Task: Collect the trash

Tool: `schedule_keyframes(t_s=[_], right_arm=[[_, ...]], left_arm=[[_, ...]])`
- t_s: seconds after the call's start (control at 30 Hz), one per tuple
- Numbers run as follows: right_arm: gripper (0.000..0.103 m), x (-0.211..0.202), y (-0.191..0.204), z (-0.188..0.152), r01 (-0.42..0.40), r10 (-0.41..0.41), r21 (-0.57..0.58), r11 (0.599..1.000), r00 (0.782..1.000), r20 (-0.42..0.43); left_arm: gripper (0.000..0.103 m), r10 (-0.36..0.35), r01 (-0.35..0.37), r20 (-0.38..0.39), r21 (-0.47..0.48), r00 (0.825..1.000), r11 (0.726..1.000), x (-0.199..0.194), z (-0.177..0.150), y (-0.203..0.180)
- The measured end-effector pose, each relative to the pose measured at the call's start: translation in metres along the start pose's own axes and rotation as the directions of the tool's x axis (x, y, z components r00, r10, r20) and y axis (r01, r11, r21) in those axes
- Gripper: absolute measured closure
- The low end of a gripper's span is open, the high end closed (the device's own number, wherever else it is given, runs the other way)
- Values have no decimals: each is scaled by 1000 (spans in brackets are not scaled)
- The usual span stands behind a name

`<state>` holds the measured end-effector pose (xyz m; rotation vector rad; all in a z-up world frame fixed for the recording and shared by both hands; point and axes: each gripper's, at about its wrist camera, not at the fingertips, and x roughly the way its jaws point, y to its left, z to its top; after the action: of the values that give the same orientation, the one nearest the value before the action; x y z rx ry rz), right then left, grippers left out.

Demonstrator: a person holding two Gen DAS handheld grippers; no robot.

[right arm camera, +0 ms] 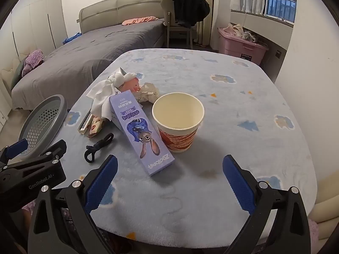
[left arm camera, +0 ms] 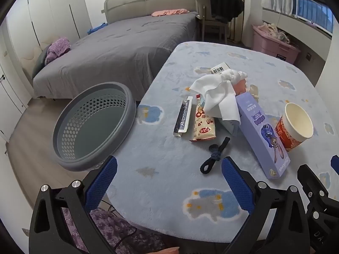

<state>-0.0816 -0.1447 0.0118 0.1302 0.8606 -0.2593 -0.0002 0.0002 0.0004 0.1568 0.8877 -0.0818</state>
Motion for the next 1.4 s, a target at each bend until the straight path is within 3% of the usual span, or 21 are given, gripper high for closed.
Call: schedule_keyframes(t_s=[1.4], right_arm=[[8,-7,-2,-6,-4,4,7,1000,1000,15]], left_arm=[[6,3,-3,32,5,999,1000,-13,-6,4]])
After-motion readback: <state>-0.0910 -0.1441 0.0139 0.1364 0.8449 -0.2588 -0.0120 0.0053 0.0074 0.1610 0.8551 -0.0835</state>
